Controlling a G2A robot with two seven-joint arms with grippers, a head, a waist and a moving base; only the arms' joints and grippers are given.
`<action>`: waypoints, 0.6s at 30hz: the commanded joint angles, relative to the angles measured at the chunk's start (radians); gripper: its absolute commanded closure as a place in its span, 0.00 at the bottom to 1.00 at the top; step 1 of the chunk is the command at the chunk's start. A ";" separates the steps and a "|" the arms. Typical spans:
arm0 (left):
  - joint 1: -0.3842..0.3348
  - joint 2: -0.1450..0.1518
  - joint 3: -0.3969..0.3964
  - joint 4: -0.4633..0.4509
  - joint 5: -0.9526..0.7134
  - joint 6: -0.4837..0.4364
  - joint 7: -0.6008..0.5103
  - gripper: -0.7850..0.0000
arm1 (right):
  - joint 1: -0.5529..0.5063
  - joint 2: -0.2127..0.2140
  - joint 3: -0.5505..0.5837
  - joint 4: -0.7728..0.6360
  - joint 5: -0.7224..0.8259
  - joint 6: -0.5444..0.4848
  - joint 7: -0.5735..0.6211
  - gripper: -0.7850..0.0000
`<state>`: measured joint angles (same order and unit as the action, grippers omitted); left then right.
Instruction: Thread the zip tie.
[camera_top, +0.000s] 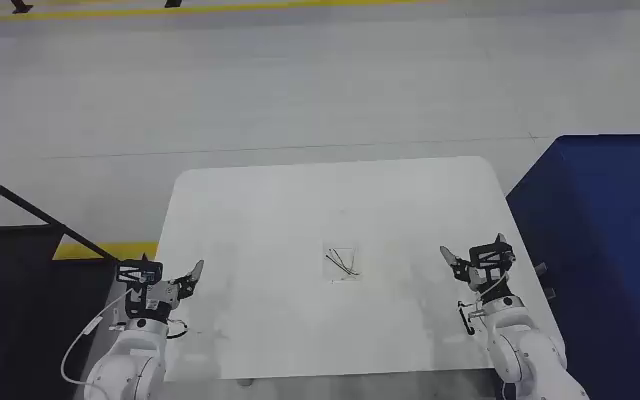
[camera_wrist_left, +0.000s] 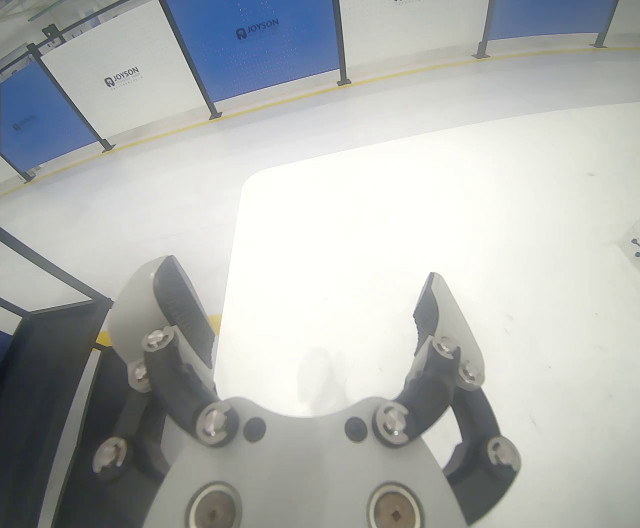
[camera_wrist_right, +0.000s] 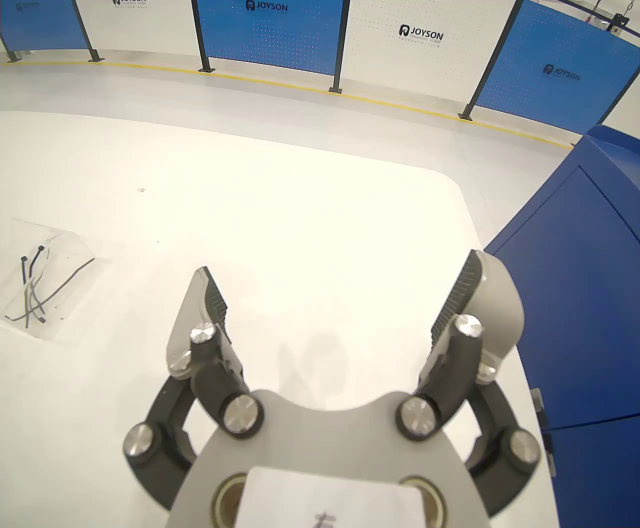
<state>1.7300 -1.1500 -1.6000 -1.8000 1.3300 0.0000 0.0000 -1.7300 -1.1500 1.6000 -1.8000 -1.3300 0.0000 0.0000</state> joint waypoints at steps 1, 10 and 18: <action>0.000 0.000 0.000 0.000 0.000 0.000 0.000 0.00 | 0.000 0.000 0.000 0.000 0.000 0.000 0.000 0.00; 0.000 0.000 0.000 0.000 0.000 0.000 0.000 0.00 | 0.007 -0.001 -0.005 -0.028 -0.001 -0.002 -0.015 0.00; 0.000 0.000 0.000 0.000 0.000 0.000 0.000 0.00 | 0.279 -0.015 -0.137 -0.090 0.253 -0.056 0.570 0.00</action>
<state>1.7300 -1.1500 -1.6000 -1.8000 1.3300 0.0000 0.0000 -1.5073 -1.1634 1.4875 -1.8918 -1.1152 -0.0502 0.3820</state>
